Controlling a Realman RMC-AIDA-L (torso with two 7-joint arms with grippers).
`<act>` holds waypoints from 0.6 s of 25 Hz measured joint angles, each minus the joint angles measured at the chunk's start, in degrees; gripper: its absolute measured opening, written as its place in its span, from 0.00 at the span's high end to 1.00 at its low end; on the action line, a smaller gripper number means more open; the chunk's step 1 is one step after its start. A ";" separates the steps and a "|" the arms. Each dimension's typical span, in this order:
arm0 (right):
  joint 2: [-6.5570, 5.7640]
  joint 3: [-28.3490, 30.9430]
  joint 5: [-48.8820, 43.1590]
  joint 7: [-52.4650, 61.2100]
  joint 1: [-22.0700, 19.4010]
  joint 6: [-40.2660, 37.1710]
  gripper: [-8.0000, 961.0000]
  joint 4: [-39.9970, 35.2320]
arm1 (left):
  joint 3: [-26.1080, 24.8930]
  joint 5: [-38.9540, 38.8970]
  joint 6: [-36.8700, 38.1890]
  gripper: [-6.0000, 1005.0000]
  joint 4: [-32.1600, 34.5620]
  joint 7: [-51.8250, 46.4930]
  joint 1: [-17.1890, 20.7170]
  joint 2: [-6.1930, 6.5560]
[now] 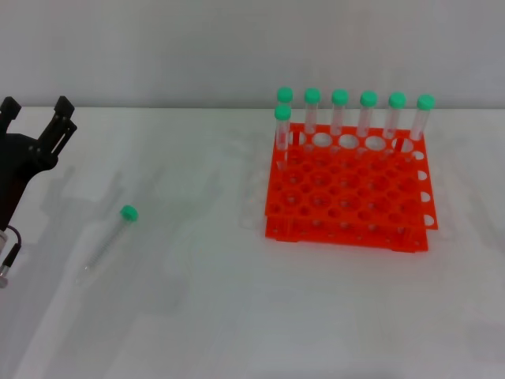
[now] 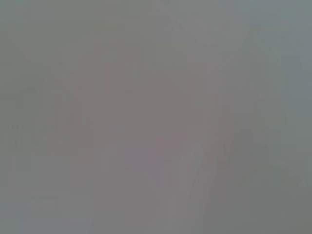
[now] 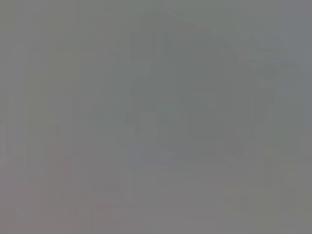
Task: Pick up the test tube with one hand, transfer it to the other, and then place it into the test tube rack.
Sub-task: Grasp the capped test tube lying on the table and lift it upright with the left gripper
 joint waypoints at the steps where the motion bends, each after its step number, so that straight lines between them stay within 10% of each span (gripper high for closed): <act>1: 0.00 0.00 0.00 0.00 0.02 0.02 0.08 0.01 | 0.00 0.00 0.00 0.11 -0.01 0.00 0.00 -0.01; 15: 0.00 0.00 0.01 -0.39 0.08 0.37 0.08 -0.25 | 0.00 1.56 -0.20 0.11 0.07 -4.42 0.11 0.58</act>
